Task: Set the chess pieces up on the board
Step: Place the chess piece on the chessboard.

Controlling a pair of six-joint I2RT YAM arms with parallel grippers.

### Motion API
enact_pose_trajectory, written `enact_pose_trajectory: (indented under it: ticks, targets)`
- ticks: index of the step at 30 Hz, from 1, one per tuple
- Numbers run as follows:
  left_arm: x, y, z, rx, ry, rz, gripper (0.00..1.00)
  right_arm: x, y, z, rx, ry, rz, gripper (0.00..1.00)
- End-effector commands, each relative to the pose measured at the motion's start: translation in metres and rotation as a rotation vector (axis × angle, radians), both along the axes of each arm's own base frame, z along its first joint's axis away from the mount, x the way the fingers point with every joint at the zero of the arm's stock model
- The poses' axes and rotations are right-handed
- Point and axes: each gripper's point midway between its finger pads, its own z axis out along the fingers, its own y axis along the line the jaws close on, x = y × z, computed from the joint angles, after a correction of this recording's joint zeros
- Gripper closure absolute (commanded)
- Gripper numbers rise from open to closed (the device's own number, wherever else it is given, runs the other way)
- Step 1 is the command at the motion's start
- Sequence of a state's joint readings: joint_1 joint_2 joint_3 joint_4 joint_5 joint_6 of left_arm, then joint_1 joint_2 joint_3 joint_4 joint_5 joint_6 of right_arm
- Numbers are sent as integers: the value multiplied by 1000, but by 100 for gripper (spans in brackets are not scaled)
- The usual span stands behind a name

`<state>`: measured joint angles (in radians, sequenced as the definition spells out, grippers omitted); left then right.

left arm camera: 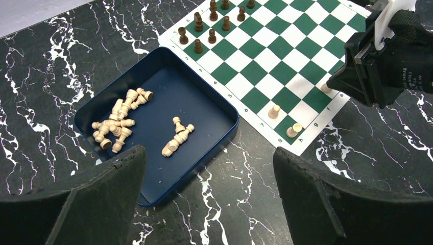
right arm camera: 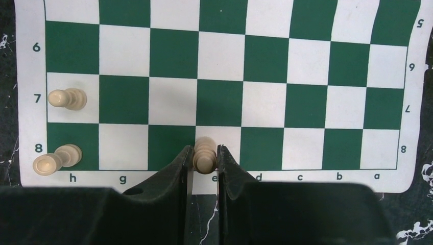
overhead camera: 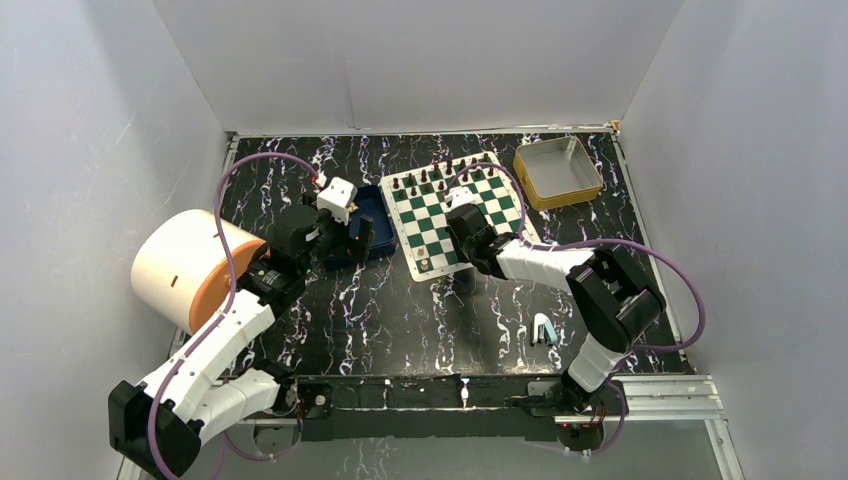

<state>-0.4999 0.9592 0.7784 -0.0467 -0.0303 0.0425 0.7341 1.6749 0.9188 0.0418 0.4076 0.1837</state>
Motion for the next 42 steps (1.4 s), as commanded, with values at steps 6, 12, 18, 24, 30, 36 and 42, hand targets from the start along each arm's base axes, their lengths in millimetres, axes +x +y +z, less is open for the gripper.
enact_pose_trajectory:
  ticks: [6, 12, 18, 24, 30, 36, 42]
  targets:
    - [-1, 0, 13, -11, -40, -1, 9, 4, -5, 9, -39, 49, -35, 81]
    - [-1, 0, 12, -10, -39, -1, 8, 3, -4, 0, -35, 54, -35, 81]
    - [-1, 0, 13, -11, -40, -2, 8, 3, -5, -4, -36, 58, -45, 64]
    - [-1, 1, 12, -9, -37, 0, 9, 6, -2, 9, -12, 34, -45, 56]
    - [4, 5, 5, -13, -19, 50, 7, 6, -1, 31, 7, 23, -42, 41]
    - [16, 14, -16, -3, 74, 176, 5, -4, -3, 86, 90, -35, -26, 9]
    - [31, 10, -43, 116, 257, 202, 14, -27, -18, 140, 189, -131, 4, 1]
